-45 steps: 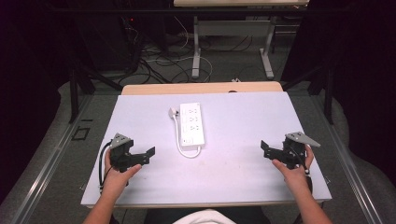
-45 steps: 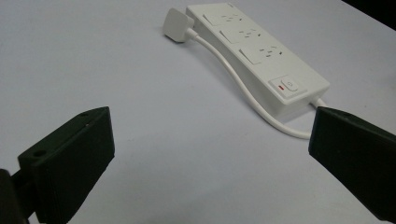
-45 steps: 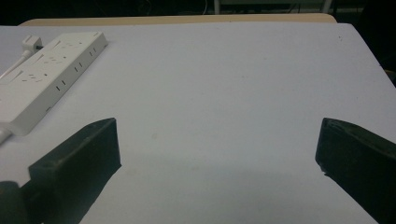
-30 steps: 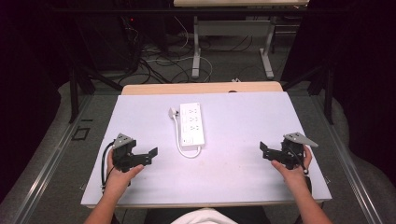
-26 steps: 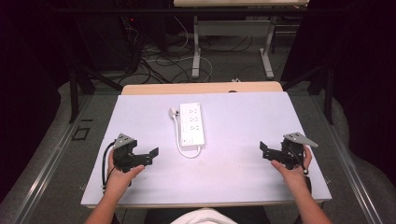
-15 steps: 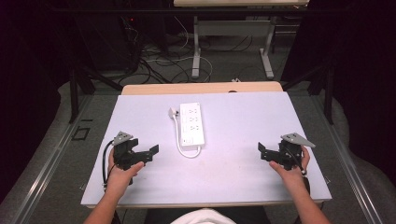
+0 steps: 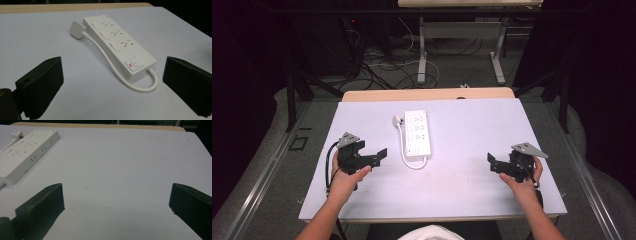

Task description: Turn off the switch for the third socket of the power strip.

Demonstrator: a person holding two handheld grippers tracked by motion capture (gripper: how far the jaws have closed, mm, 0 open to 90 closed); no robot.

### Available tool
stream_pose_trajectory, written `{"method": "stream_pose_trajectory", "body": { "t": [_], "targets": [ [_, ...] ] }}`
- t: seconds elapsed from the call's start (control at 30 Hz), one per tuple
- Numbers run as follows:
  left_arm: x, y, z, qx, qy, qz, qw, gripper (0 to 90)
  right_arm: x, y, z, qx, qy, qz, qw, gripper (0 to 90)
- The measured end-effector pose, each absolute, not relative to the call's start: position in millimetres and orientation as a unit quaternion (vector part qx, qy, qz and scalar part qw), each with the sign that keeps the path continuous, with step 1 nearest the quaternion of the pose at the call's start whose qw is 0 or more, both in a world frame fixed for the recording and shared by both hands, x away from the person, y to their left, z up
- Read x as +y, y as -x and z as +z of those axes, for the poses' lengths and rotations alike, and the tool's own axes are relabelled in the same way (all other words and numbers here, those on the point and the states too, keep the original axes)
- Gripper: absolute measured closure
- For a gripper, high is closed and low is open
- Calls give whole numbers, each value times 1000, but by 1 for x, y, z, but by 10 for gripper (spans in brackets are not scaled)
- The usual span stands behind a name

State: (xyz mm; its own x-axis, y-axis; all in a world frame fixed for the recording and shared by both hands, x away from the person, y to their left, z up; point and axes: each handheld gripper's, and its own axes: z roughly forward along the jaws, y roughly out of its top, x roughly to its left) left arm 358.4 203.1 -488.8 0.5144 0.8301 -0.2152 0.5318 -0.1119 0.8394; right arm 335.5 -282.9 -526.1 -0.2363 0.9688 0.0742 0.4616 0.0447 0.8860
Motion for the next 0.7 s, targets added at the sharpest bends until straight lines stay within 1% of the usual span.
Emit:
{"method": "stream_pose_trajectory", "body": {
  "t": [0.37,0.7],
  "targets": [
    [177,-373,-465,451,-738,146,481,49,-281,-338,-526,660,-539,433,294,0],
    [165,-386,-452,446,-745,156,472,65,-277,-340,-527,663,-535,436,290,0]
  ]
}}
